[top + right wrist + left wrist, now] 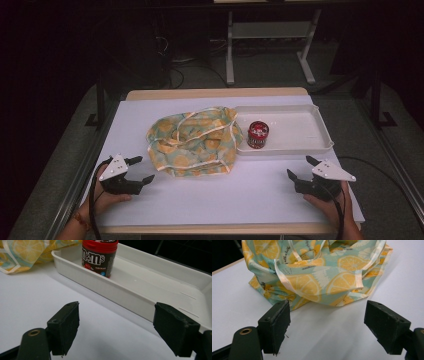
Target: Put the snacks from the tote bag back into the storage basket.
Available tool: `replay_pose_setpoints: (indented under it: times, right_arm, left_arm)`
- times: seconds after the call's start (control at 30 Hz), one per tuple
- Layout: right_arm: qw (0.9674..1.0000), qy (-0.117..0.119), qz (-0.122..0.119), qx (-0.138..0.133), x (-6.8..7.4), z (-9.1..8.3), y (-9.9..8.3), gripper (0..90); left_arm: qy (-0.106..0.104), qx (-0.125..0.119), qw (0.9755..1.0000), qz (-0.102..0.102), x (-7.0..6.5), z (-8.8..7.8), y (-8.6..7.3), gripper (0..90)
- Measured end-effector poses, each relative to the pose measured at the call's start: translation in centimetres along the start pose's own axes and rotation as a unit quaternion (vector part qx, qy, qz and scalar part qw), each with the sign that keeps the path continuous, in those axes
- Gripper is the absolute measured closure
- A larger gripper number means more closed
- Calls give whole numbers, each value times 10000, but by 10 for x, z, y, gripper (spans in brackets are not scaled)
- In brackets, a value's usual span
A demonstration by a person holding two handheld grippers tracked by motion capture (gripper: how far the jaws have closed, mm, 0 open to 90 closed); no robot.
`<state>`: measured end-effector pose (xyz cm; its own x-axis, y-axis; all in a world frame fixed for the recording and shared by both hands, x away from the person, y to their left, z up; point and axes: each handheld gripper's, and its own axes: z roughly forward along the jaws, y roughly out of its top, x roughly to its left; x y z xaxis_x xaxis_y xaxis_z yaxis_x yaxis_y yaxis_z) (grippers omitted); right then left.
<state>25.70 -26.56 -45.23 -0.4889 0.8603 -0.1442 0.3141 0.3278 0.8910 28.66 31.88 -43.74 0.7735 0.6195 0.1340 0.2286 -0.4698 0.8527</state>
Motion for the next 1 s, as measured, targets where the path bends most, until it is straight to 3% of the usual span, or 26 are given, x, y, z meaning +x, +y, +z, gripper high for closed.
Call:
replay_pose_setpoints:
  times: [1.0]
  right_arm:
    - [9999,67,110,-71,3,-1,1,175]
  left_arm:
    - [27,-10,10000,18,2,1,4,207]
